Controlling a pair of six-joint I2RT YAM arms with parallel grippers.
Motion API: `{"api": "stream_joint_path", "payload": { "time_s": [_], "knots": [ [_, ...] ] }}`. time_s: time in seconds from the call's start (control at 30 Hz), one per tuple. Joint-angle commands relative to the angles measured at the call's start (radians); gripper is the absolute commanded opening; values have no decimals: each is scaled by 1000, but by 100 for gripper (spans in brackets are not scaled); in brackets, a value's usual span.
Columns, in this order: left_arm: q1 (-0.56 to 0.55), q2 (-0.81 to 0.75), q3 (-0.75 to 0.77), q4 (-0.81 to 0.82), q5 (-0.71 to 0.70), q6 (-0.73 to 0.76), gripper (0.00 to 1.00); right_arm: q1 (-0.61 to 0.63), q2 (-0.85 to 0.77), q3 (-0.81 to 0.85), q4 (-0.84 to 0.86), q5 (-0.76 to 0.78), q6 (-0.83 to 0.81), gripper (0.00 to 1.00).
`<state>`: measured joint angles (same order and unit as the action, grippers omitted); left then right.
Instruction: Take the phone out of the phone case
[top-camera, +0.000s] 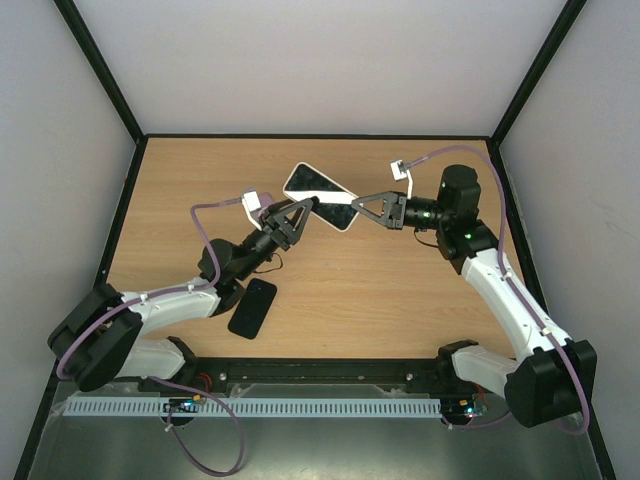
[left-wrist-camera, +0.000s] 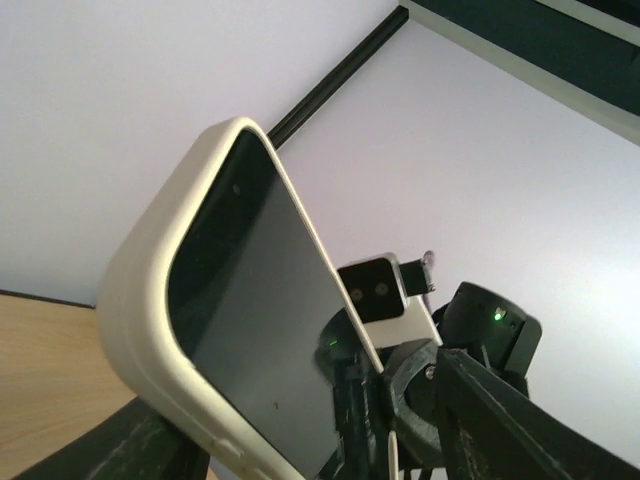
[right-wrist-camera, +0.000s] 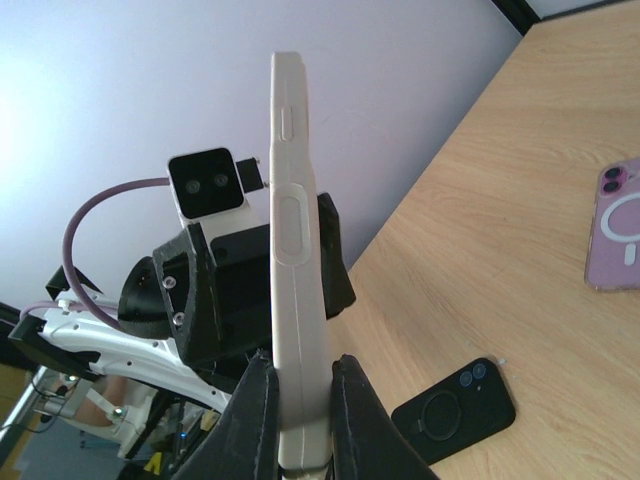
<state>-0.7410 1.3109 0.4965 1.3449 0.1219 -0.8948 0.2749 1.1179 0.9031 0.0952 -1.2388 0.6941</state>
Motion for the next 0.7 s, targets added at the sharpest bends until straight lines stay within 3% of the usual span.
{"api": "stream_joint_path", "payload": {
  "time_s": [0.0, 0.67],
  "knots": [
    [-1, 12, 47, 126, 6, -16, 52, -3, -31, -40, 135, -24, 65, 2],
    [-2, 68, 99, 134, 72, -21, 16, -2, -73, -117, 37, 25, -55, 2]
  ]
}}
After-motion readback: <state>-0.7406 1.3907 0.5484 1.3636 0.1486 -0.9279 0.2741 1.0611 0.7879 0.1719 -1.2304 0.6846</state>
